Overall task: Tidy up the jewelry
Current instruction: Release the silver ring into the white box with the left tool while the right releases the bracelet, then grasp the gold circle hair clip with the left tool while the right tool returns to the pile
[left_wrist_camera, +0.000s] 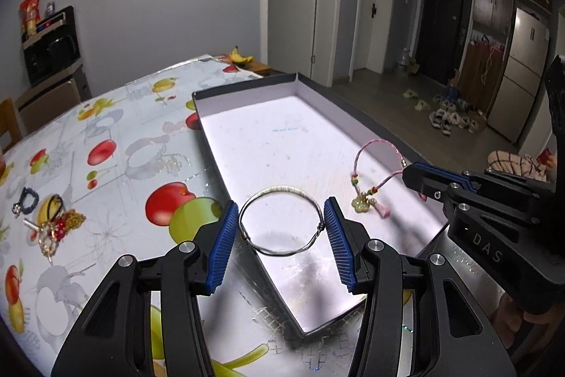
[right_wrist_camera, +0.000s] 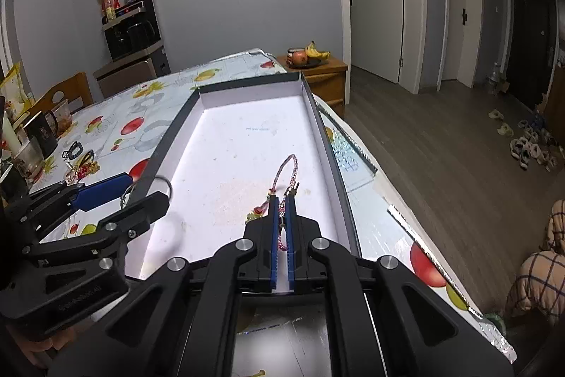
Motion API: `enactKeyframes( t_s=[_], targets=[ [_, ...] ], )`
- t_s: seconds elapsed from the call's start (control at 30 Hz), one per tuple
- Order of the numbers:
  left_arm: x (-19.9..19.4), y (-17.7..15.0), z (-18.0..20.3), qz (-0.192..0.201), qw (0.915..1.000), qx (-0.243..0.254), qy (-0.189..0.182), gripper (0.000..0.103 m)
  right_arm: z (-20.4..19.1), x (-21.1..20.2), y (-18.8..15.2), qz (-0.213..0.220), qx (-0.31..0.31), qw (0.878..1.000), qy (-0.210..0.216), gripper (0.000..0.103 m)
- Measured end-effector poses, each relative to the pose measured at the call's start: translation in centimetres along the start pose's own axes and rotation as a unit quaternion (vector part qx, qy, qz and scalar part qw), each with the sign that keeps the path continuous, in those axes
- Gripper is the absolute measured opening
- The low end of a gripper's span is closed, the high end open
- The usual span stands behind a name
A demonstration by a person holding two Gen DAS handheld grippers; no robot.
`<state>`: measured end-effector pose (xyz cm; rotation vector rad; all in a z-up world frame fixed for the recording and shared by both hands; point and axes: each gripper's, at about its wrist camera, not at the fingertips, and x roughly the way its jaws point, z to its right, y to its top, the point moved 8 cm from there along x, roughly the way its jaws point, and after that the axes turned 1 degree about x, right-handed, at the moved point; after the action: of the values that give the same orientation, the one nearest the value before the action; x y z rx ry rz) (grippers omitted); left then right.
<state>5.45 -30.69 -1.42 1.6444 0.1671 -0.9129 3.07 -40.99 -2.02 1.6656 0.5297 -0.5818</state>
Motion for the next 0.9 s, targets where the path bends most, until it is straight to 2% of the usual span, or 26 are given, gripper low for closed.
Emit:
enactKeyframes(
  t_s=[0.13, 0.63, 0.8, 0.83, 0.87, 0.9],
  targets=[
    [0.15, -0.07, 0.08, -0.004, 0.9999, 0.009, 0.007, 0.052, 0.48, 0.67, -0.35, -0.019, 0.005, 1.0, -0.013, 0.004],
    [-0.09, -0.08, 0.13, 0.0, 0.9999, 0.011, 0.01, 0.052, 0.35, 0.99, -0.29, -0.022, -0.003, 0.999, -0.031, 0.005],
    [-0.12, -0.06, 0.05, 0.0, 0.9999, 0.01, 0.01, 0.052, 0.52, 0.81, -0.04, -0.015, 0.0, 0.999, -0.031, 0.019],
    [-0.17, -0.04, -0.05, 0.0, 0.9999, 0.008, 0.012, 0.055, 0.48, 0.6, 0.03, -0.009, -0.003, 0.999, -0.033, 0.02],
    [-0.33, 0.01, -0.21, 0.003, 0.9999, 0.006, 0.012, 0.061, 0.47, 0.45, 0.04, -0.006, -0.004, 0.999, -0.035, 0.024],
    [-0.55, 0.05, -0.33, 0.007, 0.9999, 0.003, 0.011, 0.061, 0.39, 0.27, 0.11, -0.001, -0.007, 0.999, -0.038, 0.031]
  ],
)
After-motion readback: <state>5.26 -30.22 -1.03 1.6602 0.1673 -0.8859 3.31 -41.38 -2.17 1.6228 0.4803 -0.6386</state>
